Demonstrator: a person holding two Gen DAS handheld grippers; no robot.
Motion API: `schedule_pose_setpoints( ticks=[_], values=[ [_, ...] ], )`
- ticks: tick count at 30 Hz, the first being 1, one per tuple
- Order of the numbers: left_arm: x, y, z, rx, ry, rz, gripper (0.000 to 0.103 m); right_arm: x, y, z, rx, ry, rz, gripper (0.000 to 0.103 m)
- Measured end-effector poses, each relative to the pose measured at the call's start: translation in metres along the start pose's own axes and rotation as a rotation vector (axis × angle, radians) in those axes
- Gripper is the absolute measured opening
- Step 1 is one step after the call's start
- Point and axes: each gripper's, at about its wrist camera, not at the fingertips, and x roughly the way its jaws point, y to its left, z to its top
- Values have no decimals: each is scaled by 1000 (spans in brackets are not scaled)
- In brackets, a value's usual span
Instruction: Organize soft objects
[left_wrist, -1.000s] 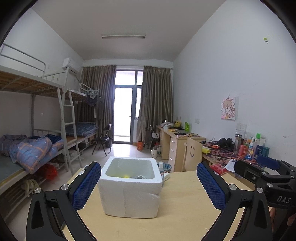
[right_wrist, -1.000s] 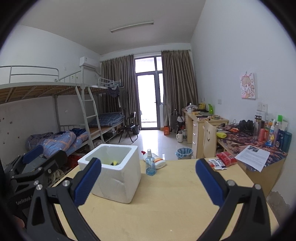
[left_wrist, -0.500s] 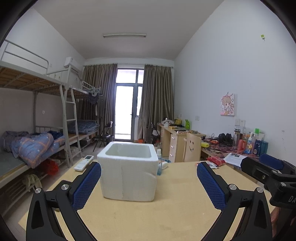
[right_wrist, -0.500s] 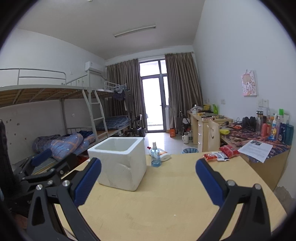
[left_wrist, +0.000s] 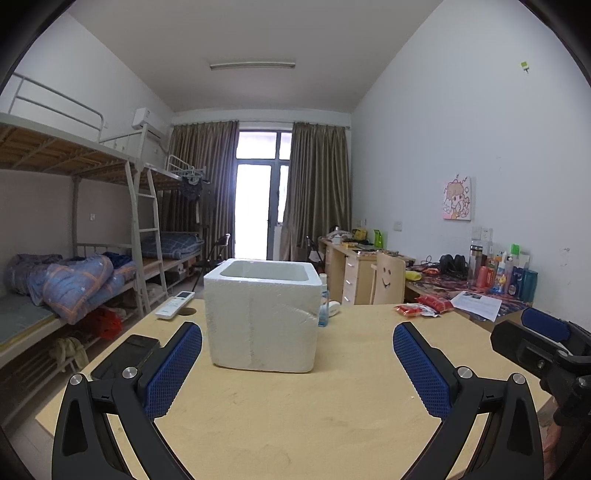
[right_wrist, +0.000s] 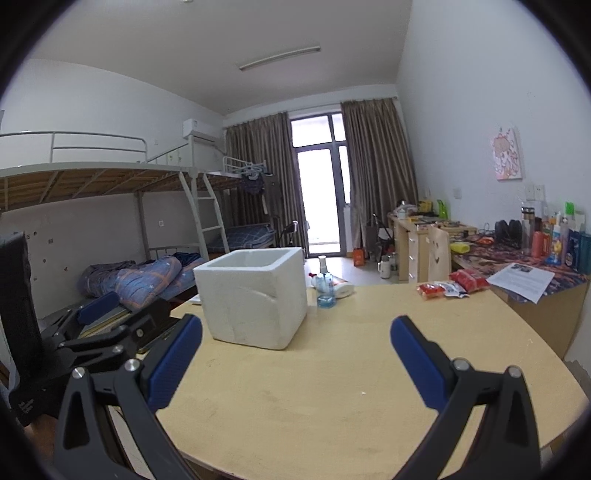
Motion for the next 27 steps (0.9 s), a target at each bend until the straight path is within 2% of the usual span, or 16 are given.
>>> schedule_pose_setpoints(
  ticks=[9,27],
  values=[
    [-7,0,-6,15,-14,13,103,4,2,-17,18,25,7,103],
    [-10,1,-8,6,-14,18,103,-2,4,-13,4,25,7,103]
  ],
)
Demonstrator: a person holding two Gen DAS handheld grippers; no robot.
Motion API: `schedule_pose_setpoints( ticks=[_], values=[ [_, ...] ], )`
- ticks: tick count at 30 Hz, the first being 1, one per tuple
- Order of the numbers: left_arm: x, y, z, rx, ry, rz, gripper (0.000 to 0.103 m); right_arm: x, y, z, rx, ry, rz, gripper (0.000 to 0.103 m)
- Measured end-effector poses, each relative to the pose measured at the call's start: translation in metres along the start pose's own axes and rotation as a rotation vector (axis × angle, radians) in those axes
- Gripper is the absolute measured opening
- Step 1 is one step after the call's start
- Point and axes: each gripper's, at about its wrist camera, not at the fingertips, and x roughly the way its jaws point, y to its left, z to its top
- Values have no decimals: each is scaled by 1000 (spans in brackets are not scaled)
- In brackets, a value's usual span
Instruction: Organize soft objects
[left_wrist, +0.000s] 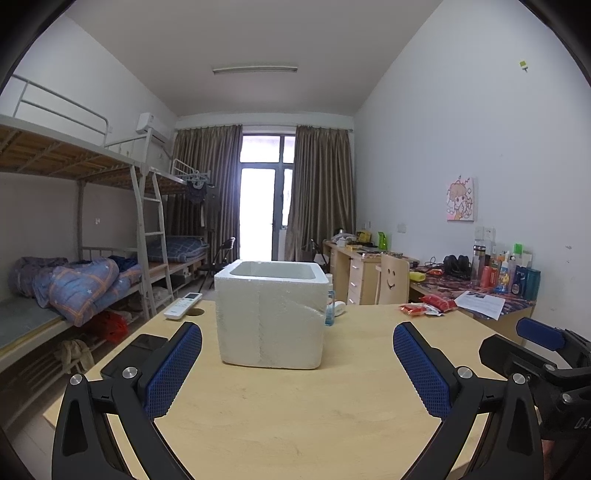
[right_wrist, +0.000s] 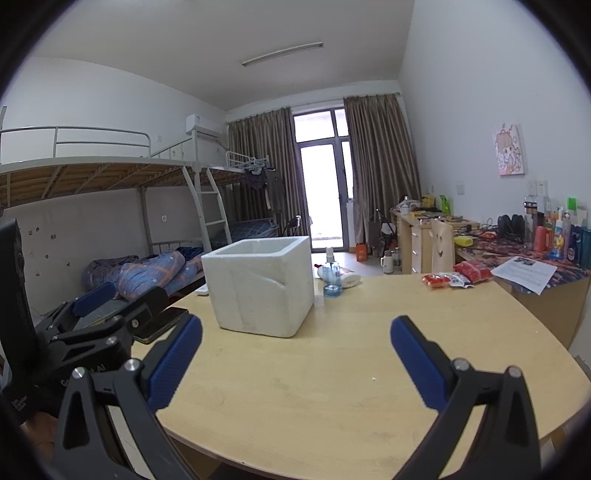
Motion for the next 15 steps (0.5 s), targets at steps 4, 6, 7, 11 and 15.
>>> schedule_pose_setpoints(
  ticks=[4,6,7,11,15],
  values=[
    [-1,0,0,-2,5,6,103,0,1,-1,-4,1,3,103],
    [-1,1,0,-5,3,5,103,0,1,0,-5,1,-3,103],
    [-1,1,0,-4,3,4,103,0,1,0,-3,2,-1,103],
    [-2,1,0,2,4,6,103,0,0,0,0,1,1,103],
    [-1,-1,1,8,1,6,103,-1,1,0,-4,-1,0,103]
  ],
)
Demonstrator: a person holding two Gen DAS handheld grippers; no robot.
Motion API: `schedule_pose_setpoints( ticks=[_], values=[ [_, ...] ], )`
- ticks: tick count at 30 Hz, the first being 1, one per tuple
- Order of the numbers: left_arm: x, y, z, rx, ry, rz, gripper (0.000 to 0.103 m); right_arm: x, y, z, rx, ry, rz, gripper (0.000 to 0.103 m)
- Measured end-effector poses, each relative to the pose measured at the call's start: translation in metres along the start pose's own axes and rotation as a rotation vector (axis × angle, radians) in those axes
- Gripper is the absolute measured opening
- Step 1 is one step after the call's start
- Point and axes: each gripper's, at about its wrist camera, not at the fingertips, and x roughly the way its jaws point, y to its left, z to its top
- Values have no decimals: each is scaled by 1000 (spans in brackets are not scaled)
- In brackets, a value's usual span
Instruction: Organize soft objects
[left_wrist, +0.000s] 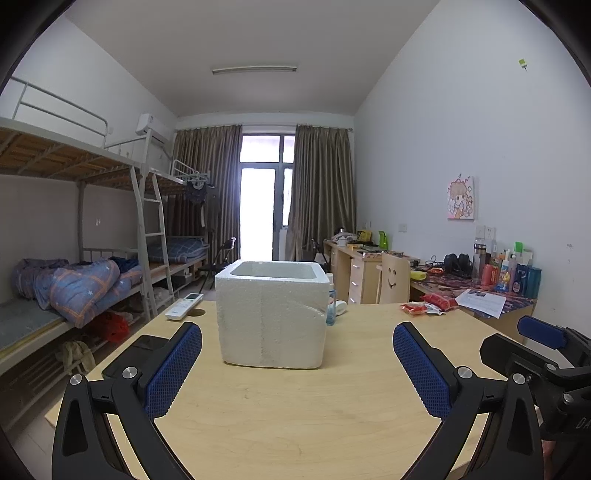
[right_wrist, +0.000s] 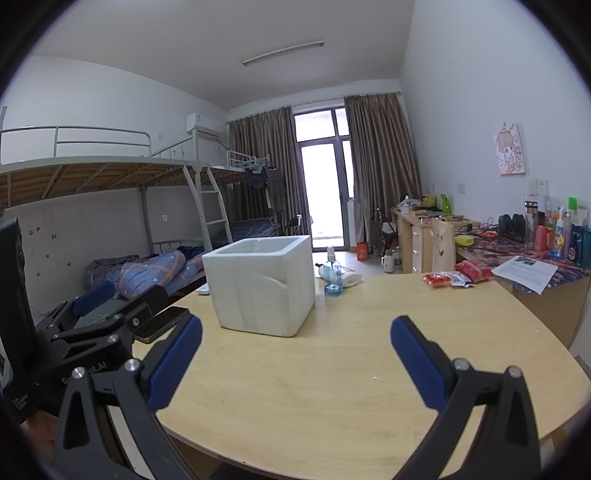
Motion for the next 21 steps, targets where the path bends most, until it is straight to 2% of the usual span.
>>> schedule_pose_setpoints(
  ticks=[21],
  values=[
    [-4,2,1,-8,-1,6,103,1,0,0,6,12,-12,103]
  ],
)
